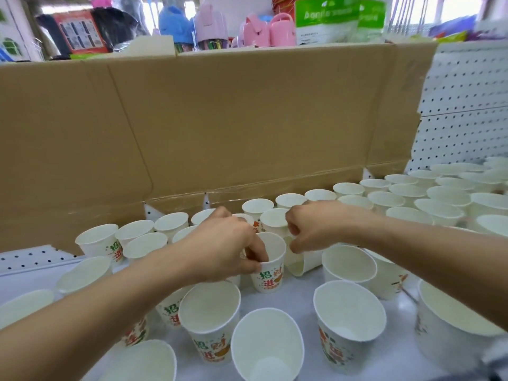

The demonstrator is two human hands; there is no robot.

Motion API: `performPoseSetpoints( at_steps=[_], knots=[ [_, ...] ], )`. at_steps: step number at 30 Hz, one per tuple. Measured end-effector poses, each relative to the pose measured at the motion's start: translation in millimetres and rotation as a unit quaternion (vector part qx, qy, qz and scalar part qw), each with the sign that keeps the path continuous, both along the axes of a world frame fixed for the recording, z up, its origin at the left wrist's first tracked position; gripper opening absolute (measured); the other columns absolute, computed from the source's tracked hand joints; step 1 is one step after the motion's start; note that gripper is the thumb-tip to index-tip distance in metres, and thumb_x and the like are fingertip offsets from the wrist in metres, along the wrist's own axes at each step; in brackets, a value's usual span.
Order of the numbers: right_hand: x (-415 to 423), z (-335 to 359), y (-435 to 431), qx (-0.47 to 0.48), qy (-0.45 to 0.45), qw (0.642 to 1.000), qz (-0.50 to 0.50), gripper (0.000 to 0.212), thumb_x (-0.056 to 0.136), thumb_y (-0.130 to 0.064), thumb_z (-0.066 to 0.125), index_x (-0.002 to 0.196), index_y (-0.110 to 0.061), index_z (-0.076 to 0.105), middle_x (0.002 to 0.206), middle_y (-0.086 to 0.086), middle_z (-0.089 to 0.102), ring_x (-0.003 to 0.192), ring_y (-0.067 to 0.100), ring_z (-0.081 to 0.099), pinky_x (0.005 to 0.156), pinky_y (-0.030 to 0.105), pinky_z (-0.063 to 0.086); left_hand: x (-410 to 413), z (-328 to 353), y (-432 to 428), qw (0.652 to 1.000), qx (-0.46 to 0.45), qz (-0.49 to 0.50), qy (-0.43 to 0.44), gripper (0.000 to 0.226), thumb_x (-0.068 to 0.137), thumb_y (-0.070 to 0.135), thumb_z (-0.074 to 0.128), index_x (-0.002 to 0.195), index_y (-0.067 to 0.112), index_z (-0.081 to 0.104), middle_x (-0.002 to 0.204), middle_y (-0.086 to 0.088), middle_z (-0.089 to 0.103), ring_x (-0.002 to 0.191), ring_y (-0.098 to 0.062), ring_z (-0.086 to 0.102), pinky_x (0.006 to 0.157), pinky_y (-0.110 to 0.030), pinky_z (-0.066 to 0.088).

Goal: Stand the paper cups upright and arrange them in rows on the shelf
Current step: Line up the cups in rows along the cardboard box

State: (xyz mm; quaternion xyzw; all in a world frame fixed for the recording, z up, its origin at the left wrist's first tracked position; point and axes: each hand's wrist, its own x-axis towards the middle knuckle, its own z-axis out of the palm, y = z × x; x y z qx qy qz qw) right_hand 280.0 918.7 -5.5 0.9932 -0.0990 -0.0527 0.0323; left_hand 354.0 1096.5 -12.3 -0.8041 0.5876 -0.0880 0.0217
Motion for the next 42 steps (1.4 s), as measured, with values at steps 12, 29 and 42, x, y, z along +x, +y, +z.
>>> performPoseSetpoints(
  at_steps=[12,29,42],
  knots=[
    [1,15,-29,0.068,-0.037,0.996,-0.043,0.016,0.078,-0.013,0.059,0.079,-0.028,0.066,0.079,-0.003,0.066,0.070,0.011,0.058,0.055,0.025,0.042,-2,-2,8,0.998,-0.040,0.013,0.036,0.025,0.089,0.043,0.061,0.113,0.038,0.067,0.101,0.019,0.068,0.085,-0.003,0.045,0.093,-0.029,0.028],
    [57,47,50,0.130,-0.144,0.964,0.180,0.007,0.089,-0.032,0.064,0.087,-0.035,0.069,0.083,-0.016,0.067,0.077,0.000,0.063,0.066,0.022,0.053,39,29,210,0.914,-0.295,0.217,0.174,0.021,0.088,0.034,0.062,0.108,0.040,0.066,0.095,0.026,0.070,0.092,0.008,0.063,0.082,-0.018,0.047],
    [178,18,212,0.067,-0.087,0.979,0.173,0.023,0.083,-0.041,0.067,0.082,-0.019,0.072,0.074,-0.004,0.067,0.070,0.020,0.064,0.060,0.031,0.049,171,-16,211,0.962,-0.138,0.233,0.045,0.023,0.086,0.043,0.065,0.103,0.030,0.073,0.095,0.010,0.073,0.080,-0.013,0.060,0.079,-0.029,0.045]
  ],
)
